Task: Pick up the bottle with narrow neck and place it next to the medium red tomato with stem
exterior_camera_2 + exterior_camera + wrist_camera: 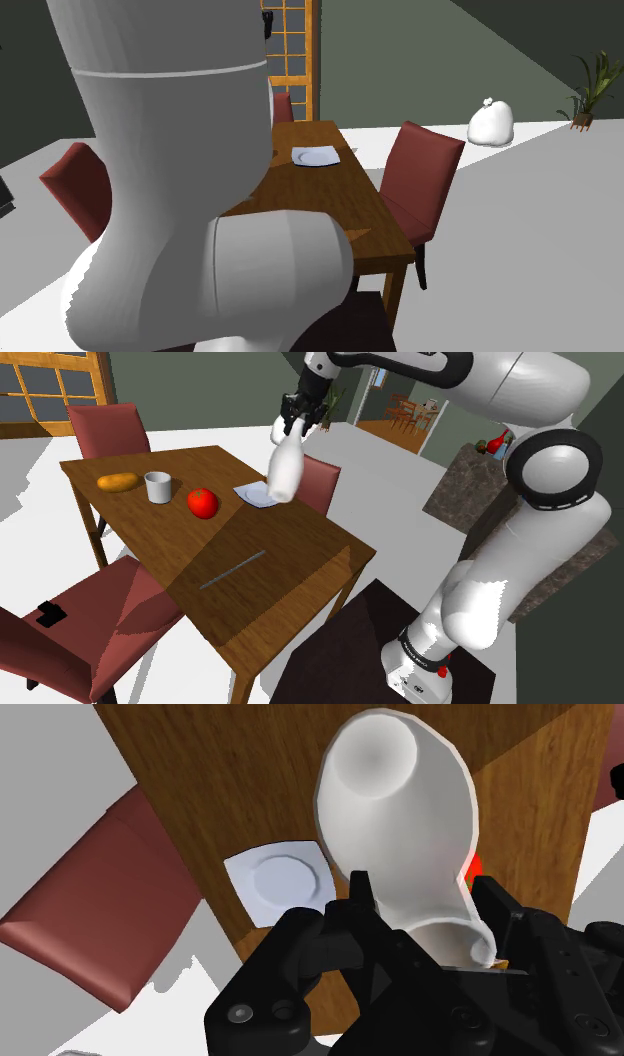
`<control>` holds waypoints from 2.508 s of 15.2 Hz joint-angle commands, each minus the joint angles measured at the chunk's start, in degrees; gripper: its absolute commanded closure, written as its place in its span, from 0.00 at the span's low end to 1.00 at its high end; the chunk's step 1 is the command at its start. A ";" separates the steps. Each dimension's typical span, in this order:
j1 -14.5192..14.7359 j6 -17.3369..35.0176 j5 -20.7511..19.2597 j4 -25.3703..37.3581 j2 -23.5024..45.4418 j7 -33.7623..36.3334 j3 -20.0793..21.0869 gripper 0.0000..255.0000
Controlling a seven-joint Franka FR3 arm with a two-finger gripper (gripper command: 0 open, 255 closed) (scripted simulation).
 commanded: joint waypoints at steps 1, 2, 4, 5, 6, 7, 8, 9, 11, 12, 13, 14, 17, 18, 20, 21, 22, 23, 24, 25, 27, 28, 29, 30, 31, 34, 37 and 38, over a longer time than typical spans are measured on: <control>1.04 0.61 -0.34 1.84 2.53 2.32 1.12 1.00; 1.57 0.75 -0.55 2.86 3.75 3.42 1.65 1.00; 2.68 0.91 -1.01 5.17 6.36 5.57 2.63 1.00; 3.25 0.92 -1.26 6.47 7.74 6.62 3.07 1.00; 3.83 0.88 -1.53 7.88 9.19 7.66 3.50 1.00; 4.44 0.79 -1.81 9.40 10.70 8.67 3.89 1.00; 5.04 0.64 -2.10 11.04 12.27 9.67 4.27 1.00; 5.92 0.33 -2.53 13.57 14.61 11.04 4.78 1.00; 5.92 2.06 -2.54 11.40 14.17 11.17 4.73 1.00; 5.91 2.91 -2.55 10.36 13.98 11.24 4.73 1.00; 5.90 3.75 -2.57 9.34 13.81 11.30 4.72 1.00; 5.89 4.58 -2.59 8.36 13.66 11.37 4.72 1.00; 5.85 7.03 -2.64 5.55 13.30 11.57 4.70 1.00; 5.84 7.83 -2.66 4.66 13.22 11.64 4.69 1.00; 5.83 9.41 -2.71 2.95 13.09 11.77 4.68 1.00; 5.82 10.19 -2.74 2.13 13.05 11.84 4.68 1.00; 5.81 10.96 -2.76 1.33 13.03 11.91 4.67 1.00; 5.80 11.73 -2.79 0.54 13.02 11.97 4.66 1.00; 5.80 12.50 -2.82 -0.22 13.02 12.04 4.65 1.00; 5.79 13.26 -2.85 -0.97 13.04 12.11 4.65 1.00; 5.78 14.77 -2.92 -2.40 13.11 12.25 4.63 1.00; 5.77 15.51 -2.96 -3.10 13.17 12.32 4.62 1.00; 5.77 16.25 -2.99 -3.77 13.24 12.40 4.61 1.00; 5.76 16.99 -3.03 -4.43 13.32 12.47 4.61 1.00; 5.76 17.73 -3.07 -5.07 13.41 12.54 4.60 1.00; 5.74 19.91 -3.20 -6.91 13.77 12.76 4.57 1.00; 5.74 22.06 -3.34 -8.61 14.23 12.99 4.53 1.00; 5.73 22.77 -3.39 -9.14 14.41 13.07 4.52 1.00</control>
